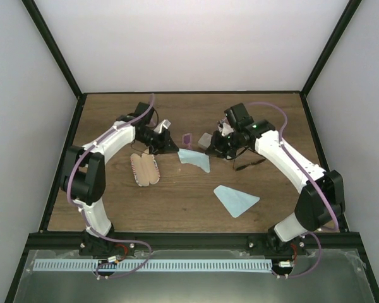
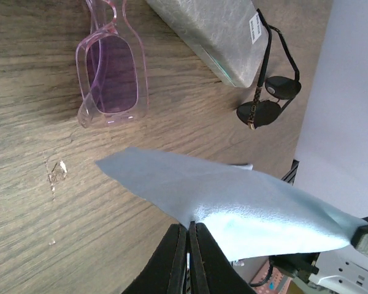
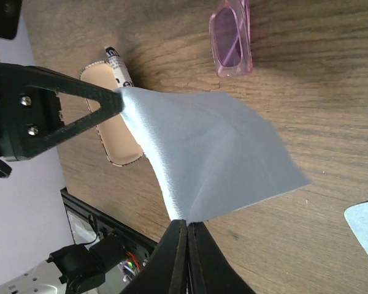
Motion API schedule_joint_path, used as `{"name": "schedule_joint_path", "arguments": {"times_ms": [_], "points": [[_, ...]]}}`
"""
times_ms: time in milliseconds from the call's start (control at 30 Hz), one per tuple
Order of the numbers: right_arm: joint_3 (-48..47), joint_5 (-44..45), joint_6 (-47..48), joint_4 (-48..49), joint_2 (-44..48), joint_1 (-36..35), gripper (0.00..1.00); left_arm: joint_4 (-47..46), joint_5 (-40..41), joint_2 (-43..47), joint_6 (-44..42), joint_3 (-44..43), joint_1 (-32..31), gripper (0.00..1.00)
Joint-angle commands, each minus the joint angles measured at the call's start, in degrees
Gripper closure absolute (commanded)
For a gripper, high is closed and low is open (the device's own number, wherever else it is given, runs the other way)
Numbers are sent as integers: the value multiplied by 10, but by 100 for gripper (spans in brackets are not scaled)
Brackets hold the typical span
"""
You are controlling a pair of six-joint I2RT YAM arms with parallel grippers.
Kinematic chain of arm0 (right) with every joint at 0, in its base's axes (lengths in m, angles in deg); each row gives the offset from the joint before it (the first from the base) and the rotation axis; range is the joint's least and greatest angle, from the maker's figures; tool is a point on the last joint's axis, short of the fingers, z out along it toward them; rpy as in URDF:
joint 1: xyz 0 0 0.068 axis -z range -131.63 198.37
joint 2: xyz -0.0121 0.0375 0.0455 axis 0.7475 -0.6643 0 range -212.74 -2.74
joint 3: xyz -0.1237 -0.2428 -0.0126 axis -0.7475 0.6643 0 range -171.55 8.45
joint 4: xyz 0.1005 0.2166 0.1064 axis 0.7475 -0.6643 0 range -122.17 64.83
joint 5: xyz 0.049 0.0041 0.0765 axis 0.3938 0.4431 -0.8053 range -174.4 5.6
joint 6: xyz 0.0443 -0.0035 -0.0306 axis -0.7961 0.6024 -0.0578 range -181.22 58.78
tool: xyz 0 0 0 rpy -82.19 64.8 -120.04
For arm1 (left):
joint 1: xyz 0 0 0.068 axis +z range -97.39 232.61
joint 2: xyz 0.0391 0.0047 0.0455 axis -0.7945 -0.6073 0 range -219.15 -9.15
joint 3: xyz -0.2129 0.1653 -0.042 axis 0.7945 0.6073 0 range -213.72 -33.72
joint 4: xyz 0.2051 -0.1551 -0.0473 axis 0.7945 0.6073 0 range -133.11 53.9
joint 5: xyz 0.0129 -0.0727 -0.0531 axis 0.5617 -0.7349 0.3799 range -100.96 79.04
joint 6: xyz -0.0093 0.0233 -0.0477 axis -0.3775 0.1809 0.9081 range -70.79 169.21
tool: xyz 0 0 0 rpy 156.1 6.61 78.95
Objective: Organize the sunglasses
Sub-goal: Adjust the glasses cleaning cloth at the center of the board.
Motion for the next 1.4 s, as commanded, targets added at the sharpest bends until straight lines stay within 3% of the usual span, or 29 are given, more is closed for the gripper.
{"name": "schedule_joint_path", "arguments": {"times_ms": [0,400,667,833,1033,1367], "points": [[-31,18,-4,-19,3,-3,99,3,-2,14,-7,-10,-2,96],[4,-5,-9,-56,39,-41,99,26,-36,54,-37,70,-2,96],[75,-41,-39,-67,67,-51,99,35,-59,82,-44,149,-1,96],[86,-49,-23,-28,6,-41,99,51,-38,20,-70,111,-1,96],[35,-7,17,-14,-67,-11,99,49,-24,-67,-79,25,0,96],[23,51,62,-7,-100,44,99,35,-32,-154,-74,-54,-1,96]]}}
